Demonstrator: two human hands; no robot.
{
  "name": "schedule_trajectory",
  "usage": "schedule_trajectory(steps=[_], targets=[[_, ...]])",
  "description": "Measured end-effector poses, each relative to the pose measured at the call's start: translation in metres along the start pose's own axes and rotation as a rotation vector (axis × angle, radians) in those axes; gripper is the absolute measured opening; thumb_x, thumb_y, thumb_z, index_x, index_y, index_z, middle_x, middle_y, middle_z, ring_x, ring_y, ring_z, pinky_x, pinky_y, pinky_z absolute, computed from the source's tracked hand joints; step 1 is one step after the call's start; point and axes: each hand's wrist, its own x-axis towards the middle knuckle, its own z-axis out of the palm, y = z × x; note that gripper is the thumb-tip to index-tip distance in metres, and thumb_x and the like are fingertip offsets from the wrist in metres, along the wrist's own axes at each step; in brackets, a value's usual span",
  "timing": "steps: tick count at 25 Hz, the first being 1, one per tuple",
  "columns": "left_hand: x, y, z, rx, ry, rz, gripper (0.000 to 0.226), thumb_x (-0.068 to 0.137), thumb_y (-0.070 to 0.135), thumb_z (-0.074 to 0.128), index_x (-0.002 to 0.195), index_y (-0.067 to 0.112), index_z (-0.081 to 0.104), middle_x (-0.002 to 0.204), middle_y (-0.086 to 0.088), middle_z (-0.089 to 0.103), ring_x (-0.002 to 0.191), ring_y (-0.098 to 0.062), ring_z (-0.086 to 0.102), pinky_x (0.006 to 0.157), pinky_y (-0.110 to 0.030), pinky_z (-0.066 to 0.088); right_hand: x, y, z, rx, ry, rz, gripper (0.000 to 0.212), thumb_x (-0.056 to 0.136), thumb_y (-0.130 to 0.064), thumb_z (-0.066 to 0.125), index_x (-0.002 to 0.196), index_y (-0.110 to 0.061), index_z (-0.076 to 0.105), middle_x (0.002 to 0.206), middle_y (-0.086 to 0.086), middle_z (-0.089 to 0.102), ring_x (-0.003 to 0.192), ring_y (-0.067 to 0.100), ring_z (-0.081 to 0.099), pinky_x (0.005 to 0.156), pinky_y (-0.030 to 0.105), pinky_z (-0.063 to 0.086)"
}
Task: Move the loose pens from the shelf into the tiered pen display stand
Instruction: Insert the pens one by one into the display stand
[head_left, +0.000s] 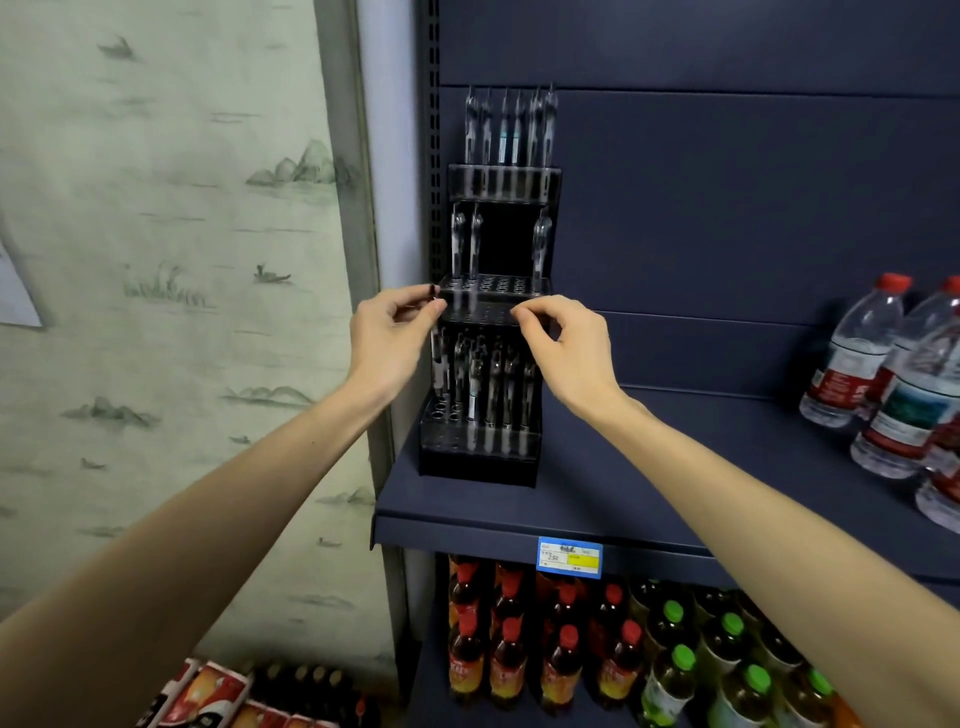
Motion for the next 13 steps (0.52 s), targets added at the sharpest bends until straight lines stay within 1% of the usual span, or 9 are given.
schedule_trajectory(steps=[3, 5, 9, 11, 13], targets=[[-0.007, -0.005, 0.001, 0.072, -0.052, 0.017, 0.026, 0.091, 0.017, 0.078, 0.115, 0.01, 0.077, 0.101, -0.003, 0.078, 0.095, -0.021, 0.075, 0.094, -0.047, 0.06, -0.005, 0.004, -0.003, 0.026, 0.008, 0.02, 0.019, 0.101, -0.032, 0.059, 0.107, -0.025, 0.076, 0.102, -0.017, 0.071, 0.092, 0.004, 0.057, 0.086, 0.033, 0.051], [-0.013, -0.01, 0.0, 0.101, -0.038, 0.028, 0.026, 0.091, 0.019, 0.078, 0.115, 0.012, 0.077, 0.101, -0.001, 0.078, 0.093, -0.019, 0.074, 0.094, -0.046, 0.06, -0.008, 0.005, -0.002, 0.034, 0.0, 0.025, 0.019, 0.101, -0.032, 0.059, 0.107, -0.025, 0.077, 0.102, -0.017, 0.071, 0.092, 0.003, 0.057, 0.086, 0.032, 0.051], [-0.007, -0.005, -0.003, 0.059, -0.015, 0.021, 0.023, 0.091, 0.019, 0.078, 0.113, 0.013, 0.077, 0.1, -0.002, 0.078, 0.092, -0.018, 0.073, 0.094, -0.046, 0.06, -0.007, 0.002, 0.002, 0.05, -0.008, 0.024, 0.018, 0.101, -0.033, 0.06, 0.106, -0.028, 0.076, 0.101, -0.02, 0.071, 0.097, 0.004, 0.061, 0.086, 0.034, 0.052], [-0.01, -0.004, -0.003, 0.076, -0.047, 0.009, 0.023, 0.09, 0.02, 0.078, 0.113, 0.013, 0.078, 0.097, -0.002, 0.078, 0.088, -0.015, 0.073, 0.092, -0.046, 0.061, -0.009, 0.0, 0.005, 0.063, -0.008, 0.029, 0.018, 0.101, -0.035, 0.06, 0.105, -0.029, 0.077, 0.1, -0.02, 0.072, 0.098, 0.005, 0.062, 0.086, 0.035, 0.053], [-0.022, -0.012, -0.002, 0.133, -0.099, 0.011, 0.016, 0.089, 0.021, 0.079, 0.105, 0.018, 0.078, 0.091, 0.001, 0.078, 0.083, -0.013, 0.073, 0.091, -0.044, 0.061, -0.011, 0.0, 0.006, 0.051, -0.014, 0.02, 0.018, 0.1, -0.035, 0.06, 0.106, -0.029, 0.077, 0.099, -0.02, 0.071, 0.097, 0.005, 0.062, 0.085, 0.036, 0.053]])
